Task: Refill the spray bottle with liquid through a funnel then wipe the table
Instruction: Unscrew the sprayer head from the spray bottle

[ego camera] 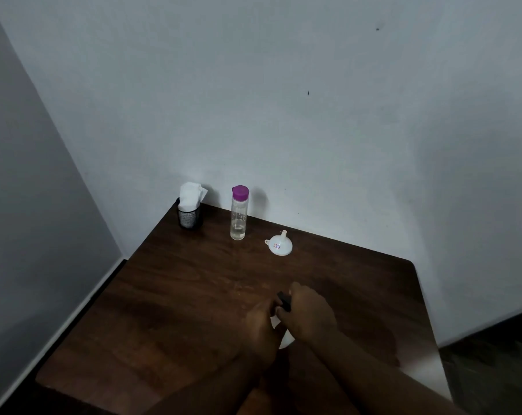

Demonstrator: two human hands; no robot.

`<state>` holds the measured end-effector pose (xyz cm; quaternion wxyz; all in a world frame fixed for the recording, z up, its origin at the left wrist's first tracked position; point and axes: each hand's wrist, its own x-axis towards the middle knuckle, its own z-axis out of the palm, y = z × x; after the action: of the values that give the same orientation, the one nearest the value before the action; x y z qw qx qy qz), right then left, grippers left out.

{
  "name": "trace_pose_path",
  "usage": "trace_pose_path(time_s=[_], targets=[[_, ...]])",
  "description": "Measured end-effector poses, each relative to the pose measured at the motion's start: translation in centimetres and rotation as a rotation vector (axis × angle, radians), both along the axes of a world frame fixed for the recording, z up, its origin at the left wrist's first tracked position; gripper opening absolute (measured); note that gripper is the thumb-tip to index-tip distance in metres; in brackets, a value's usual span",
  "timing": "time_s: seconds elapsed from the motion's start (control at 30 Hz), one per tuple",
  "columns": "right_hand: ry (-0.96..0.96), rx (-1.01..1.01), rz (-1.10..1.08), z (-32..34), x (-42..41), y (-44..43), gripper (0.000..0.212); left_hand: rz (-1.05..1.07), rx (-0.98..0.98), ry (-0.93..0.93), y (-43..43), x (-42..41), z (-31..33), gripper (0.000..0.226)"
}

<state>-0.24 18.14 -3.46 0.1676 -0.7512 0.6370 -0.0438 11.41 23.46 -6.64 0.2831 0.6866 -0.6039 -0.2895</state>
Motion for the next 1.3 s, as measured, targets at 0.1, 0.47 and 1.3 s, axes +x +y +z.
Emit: trace_pose_path(time_s=[0.1,0.47,1.3], targets=[[-0.007,-0.006,0.061,0.5,0.2,-0.1,0.030,0.018,-0.035,0.032,0.1,-0.1,-0.2,0.030],[-0.086,-0.027,0.137,5.1,-1.2,-0.3,0.018,0.009,-0.022,0.061,0.0,0.5,-1.0,0.040],[-0.229,-0.074,0.101,14.0,-6.5,3.1,0.022,-0.017,-0.062,0.022,-0.8,0.3,-3.4,0.035]])
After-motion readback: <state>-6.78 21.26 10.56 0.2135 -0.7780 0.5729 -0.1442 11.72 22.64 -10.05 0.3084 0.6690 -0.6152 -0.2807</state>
